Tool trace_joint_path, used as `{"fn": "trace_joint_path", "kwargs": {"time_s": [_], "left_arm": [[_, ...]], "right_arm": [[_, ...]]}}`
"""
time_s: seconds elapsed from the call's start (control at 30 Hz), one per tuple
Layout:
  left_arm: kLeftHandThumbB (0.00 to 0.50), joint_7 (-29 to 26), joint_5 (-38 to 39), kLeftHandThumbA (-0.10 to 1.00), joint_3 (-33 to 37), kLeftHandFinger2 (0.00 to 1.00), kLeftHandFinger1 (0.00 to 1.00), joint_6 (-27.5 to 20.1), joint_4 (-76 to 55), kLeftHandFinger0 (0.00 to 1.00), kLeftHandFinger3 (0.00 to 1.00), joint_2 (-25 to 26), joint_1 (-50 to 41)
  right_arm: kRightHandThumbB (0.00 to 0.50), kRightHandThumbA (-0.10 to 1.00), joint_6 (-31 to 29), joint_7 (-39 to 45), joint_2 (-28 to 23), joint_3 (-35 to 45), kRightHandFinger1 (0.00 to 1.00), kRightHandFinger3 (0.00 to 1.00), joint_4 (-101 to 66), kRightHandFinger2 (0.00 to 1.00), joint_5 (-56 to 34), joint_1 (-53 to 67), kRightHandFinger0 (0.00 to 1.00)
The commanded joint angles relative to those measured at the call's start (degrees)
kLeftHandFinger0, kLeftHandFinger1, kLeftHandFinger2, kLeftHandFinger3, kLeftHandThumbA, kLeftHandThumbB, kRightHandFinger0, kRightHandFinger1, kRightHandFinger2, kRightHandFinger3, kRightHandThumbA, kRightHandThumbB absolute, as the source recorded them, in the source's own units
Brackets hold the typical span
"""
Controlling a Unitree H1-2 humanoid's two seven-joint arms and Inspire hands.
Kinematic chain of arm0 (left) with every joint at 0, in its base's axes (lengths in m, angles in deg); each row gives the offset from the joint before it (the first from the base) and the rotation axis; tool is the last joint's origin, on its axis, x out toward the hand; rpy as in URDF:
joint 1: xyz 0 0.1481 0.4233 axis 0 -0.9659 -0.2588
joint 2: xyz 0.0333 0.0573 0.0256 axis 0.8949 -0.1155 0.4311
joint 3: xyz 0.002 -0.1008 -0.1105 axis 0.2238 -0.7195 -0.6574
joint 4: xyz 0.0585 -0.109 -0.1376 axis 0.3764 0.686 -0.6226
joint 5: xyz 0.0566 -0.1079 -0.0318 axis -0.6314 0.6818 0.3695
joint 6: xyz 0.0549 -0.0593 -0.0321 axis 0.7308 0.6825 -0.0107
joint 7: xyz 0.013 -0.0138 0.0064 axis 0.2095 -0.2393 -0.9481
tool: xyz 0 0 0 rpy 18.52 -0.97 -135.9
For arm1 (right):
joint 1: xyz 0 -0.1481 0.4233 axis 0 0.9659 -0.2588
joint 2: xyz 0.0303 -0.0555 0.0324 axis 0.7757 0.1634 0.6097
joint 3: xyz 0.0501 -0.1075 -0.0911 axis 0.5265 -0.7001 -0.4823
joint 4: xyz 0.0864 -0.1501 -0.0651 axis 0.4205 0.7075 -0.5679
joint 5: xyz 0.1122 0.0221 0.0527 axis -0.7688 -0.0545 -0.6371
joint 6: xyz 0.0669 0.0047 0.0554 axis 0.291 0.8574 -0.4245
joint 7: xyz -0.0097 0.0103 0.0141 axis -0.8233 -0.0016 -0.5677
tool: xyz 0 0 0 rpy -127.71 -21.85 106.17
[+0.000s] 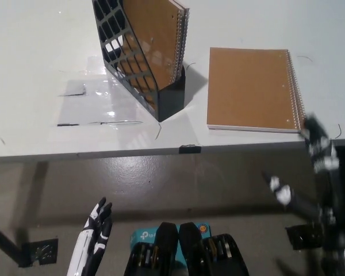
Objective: Use the right hand to pick up a book from the book holder on the left side and put it on another book on the right side
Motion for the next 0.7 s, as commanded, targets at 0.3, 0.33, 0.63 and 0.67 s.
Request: {"fn": "trace_joint_path", "kwargs": {"time_s": [0.3,0.33,0.63,0.67], "left_arm": [[0.222,-2.0,-3.3,0.94,0.8,1.0,1.0,-4.7,5.6,1.0,1.0,-0.1,1.7],[0.214,-1.9,-2.9,0.94,0.8,1.0,1.0,-4.5,5.4,1.0,1.0,-0.2,1.5],[0.195,-2.0,-3.2,0.94,1.3,1.0,1.0,-4.4,4.9,1.0,1.0,-0.3,0.9],[0.196,-2.0,-3.4,0.94,1.3,1.0,1.0,-4.4,5.0,1.0,1.0,-0.2,1.0]], "right_arm": [[0.258,0.85,11.7,0.4,-0.4,1.4,1.0,1.0,19.7,1.0,-0.5,-30.0,1.0],[0.264,0.87,11.5,0.4,-0.4,1.4,1.0,1.0,21.9,1.0,-0.5,-31.5,1.0],[0.247,0.89,13.1,0.8,2.0,4.2,1.0,1.0,37.3,1.0,-6.0,-41.5,1.0],[0.237,0.88,13.8,1.1,2.7,5.2,1.0,1.0,38.3,1.0,-7.7,-42.3,1.0]]}}
